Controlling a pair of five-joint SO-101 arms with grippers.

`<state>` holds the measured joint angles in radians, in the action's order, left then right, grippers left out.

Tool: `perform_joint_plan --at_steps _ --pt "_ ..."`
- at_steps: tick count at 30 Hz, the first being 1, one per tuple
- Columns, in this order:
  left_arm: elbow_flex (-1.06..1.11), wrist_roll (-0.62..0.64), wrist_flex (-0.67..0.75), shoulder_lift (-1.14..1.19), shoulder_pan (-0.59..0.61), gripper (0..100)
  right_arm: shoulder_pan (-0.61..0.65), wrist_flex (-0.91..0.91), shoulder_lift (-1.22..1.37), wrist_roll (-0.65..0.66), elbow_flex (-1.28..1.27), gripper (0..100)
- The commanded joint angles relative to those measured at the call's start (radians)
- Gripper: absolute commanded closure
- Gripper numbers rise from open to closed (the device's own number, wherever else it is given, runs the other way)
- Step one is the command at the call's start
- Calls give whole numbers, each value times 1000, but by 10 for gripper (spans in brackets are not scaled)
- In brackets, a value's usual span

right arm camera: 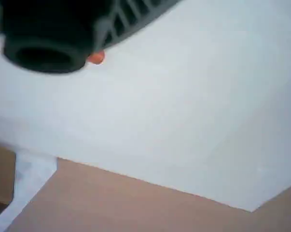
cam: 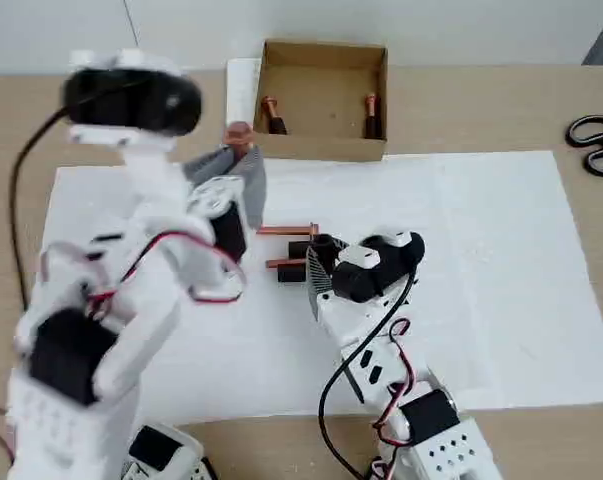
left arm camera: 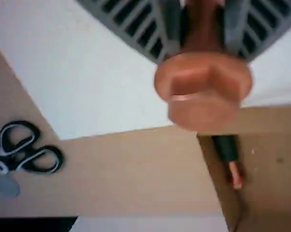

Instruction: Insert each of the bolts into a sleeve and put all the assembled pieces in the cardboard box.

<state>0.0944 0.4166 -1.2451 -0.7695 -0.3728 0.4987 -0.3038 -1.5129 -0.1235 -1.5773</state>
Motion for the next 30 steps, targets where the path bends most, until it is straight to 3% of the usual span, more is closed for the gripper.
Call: perform_joint_plan --at_steps 1,3,11,30 --pt "-4 -15 -40 -61 -5 994 5 58 -21 -9 -8 995" --pt "67 -15 -11 -63 -8 994 5 58 -21 -9 -9 995" --pt "401 -15 327 -71 -11 994 79 58 -21 -9 -14 995" --pt "639 37 657 -71 -32 994 82 53 -21 -14 -14 995"
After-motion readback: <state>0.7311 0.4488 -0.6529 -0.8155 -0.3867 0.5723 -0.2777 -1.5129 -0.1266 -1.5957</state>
